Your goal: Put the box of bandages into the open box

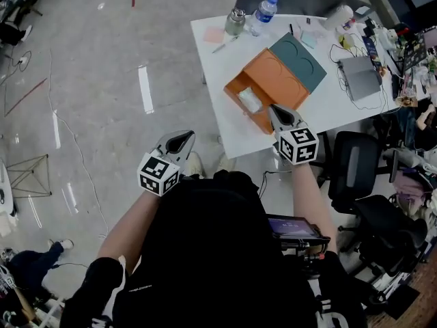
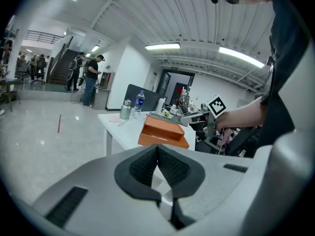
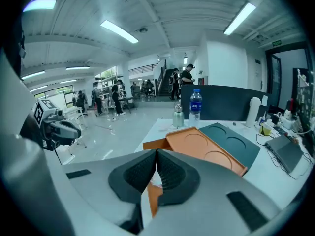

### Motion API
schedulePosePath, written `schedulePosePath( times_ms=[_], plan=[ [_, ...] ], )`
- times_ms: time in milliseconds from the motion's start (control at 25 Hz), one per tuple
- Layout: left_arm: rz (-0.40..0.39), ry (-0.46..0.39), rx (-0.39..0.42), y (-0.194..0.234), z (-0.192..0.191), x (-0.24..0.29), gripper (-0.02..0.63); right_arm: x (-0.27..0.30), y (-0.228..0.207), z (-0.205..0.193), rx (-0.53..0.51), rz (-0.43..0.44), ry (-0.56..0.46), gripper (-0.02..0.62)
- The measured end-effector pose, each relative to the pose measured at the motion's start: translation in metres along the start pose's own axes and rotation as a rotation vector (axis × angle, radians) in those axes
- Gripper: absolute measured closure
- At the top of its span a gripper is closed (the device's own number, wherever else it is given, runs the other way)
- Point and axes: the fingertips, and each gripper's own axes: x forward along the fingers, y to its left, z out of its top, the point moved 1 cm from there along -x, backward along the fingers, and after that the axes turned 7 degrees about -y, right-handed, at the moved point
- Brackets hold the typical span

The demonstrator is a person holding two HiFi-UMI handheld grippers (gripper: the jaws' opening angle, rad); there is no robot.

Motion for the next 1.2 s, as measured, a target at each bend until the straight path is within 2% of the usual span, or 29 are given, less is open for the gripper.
schedulePosePath(
  times_ms=[440, 720, 1200],
  plan=[
    [-0.150, 0.016, 0.065, -0.008, 0.019, 0.020, 0.597, -0.063, 0.006, 0.005, 0.085, -0.120, -0.156, 0.566],
    [-0.238, 0.040, 0.093, -0.018, 0.019, 0.029, 0.597, -0.100, 0.024, -0.001, 0.121, -0.153, -0.249, 0.568],
    [-0.349, 0.084, 0.133, -0.041, 0.013, 0.036, 0.597, -0.147, 0.053, -0.033, 0.178, -0.230, -0.317, 0.569]
  ],
)
